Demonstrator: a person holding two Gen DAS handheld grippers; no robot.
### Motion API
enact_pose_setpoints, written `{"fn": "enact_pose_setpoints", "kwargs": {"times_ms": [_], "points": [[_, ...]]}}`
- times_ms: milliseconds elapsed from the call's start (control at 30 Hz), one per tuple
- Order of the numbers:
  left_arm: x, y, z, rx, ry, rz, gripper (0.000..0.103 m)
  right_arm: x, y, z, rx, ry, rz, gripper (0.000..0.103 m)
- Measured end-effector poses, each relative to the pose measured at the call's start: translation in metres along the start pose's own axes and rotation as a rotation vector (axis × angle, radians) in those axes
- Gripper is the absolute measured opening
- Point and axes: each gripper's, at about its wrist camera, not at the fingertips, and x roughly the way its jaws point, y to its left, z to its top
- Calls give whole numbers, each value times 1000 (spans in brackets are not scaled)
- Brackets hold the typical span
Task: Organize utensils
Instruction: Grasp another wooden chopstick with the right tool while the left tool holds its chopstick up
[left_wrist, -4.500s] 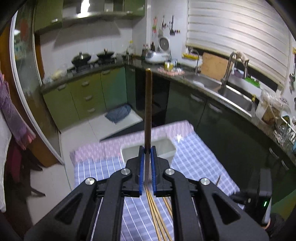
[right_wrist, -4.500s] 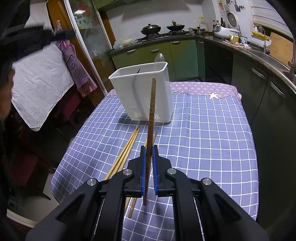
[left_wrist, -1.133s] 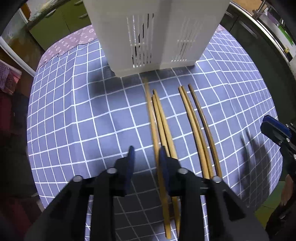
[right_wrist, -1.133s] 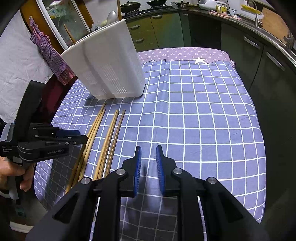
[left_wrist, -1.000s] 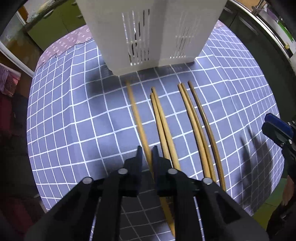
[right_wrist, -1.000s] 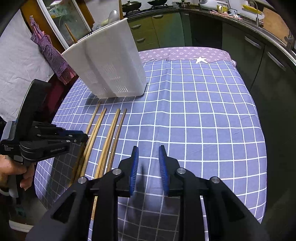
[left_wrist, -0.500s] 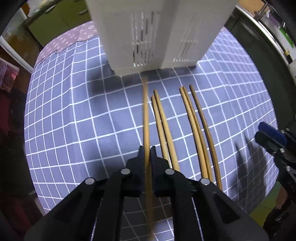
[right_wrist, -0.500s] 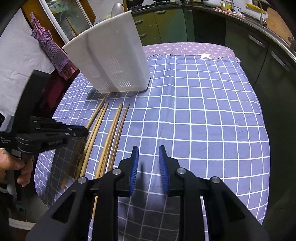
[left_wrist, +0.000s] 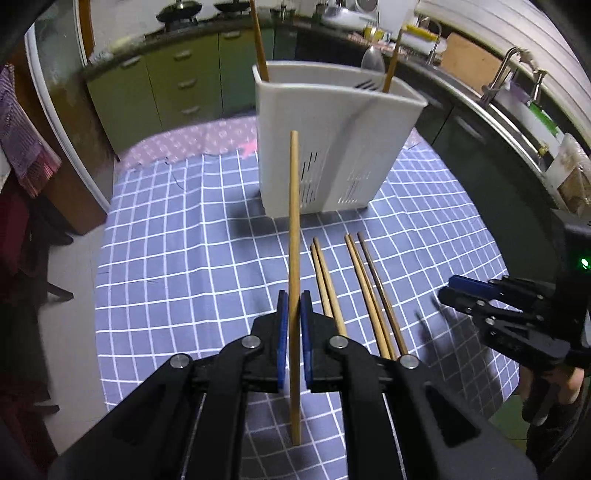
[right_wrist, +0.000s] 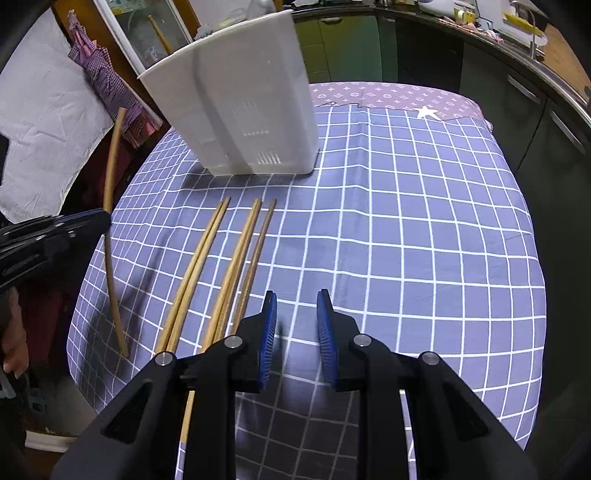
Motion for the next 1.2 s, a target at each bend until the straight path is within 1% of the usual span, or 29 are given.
{"fn": "enact_pose_setpoints", "kwargs": {"times_ms": [333,533,633,733,867,967,1033,1133,1200], "points": [[-32,4,-21,2,-90,-18,7,11,20,8,-53,69,-2,23],[-39,5,-25,6,-107,-23,7,23,20,15,-46,128,12,23],[-43,6,-27,12,-118,-24,7,33,20,20,-32,179,38,23],[-45,5,-28,15,-122,-26,7,38,22,24,-25,203,53,23],[-48,5,-30,19,-126,-29,7,46,28,32,-27,232,51,23],[-49,6,-30,22,-128,-32,7,55,35,37,-30,260,39,21],[-49,6,-31,23,-129,-33,7,61,39,40,-35,272,18,18],[-50,7,-31,28,-130,-37,7,71,45,43,-42,291,-23,16],[-50,7,-31,31,-130,-41,7,74,48,43,-46,298,-36,15]]}}
